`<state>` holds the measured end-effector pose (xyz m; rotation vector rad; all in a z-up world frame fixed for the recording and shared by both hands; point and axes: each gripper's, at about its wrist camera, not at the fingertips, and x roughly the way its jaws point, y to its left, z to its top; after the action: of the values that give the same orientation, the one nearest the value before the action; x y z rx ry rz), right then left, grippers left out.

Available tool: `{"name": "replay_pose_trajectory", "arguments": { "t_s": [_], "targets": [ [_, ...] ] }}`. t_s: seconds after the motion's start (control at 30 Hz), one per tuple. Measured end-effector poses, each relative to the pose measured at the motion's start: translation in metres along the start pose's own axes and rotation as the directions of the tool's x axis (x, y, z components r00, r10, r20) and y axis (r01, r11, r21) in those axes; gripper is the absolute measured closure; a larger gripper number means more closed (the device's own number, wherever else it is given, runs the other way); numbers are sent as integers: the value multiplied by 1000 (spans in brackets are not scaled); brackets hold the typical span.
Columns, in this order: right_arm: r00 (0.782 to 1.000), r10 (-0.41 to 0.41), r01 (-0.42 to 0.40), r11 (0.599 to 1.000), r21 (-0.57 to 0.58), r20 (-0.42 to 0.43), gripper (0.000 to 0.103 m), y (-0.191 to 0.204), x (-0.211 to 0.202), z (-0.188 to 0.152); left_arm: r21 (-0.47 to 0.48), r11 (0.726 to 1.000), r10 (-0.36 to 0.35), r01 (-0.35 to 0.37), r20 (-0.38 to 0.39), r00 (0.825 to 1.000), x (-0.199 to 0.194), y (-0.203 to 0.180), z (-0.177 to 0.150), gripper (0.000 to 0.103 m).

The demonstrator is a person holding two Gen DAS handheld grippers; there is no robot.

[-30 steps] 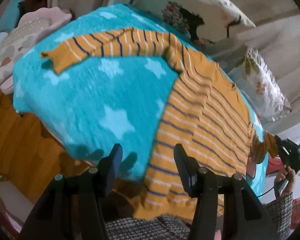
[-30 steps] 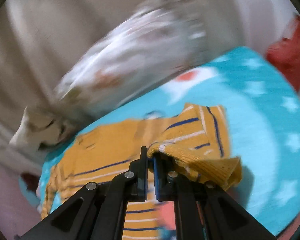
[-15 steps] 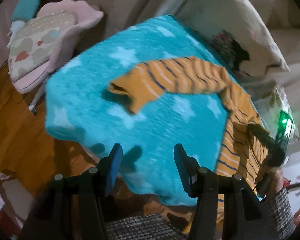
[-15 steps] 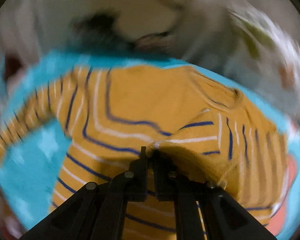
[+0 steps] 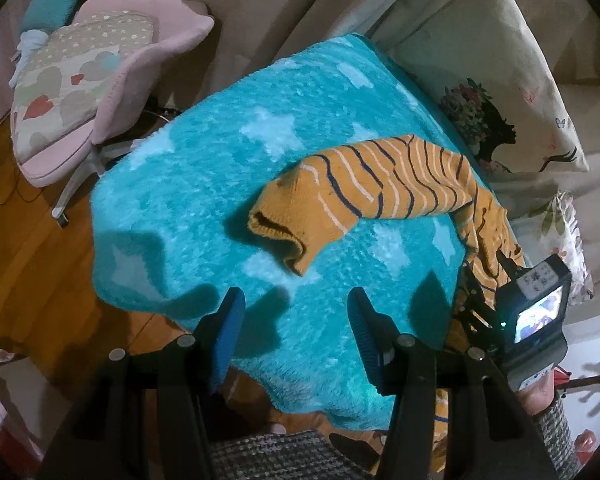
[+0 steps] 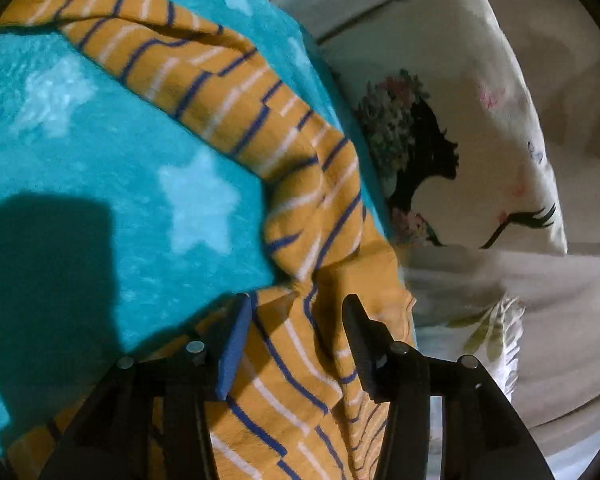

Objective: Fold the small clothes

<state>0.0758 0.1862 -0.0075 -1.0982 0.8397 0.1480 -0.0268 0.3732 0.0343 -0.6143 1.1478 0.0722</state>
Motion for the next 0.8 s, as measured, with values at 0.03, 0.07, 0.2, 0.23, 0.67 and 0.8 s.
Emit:
{"name": "replay_pose_trajectory", "arguments": {
  "t_s": [0.03,0.07,0.2,0.23,0.67,0.8],
  "targets": [
    [1000,12,-12,1000,20,-2,46,-2,-1,0,5,1000,-2,2,-2,1000,1,-1,1,51],
    [999,45,-45,996,73,-11,43,-11,-2,-3,7,1000,-3,3,-4,1000,1,-1,1,50],
    [986,166,-150,946,288,-30,40,-46,-6,-15,22,1000,4,-4,-2,1000,7,-1,7,46],
    [982,188,-167,926,340,-30,39,-55,-7,-21,26,1000,8,-8,-1,1000,8,0,9,46],
    [918,394,-243,631,737,-34,37,-78,-23,-89,527,823,199,-211,81,977,54,-55,12,47],
    [915,400,-221,602,768,-50,37,-78,-23,-97,499,857,153,-127,-11,988,64,-45,41,98]
  ]
}}
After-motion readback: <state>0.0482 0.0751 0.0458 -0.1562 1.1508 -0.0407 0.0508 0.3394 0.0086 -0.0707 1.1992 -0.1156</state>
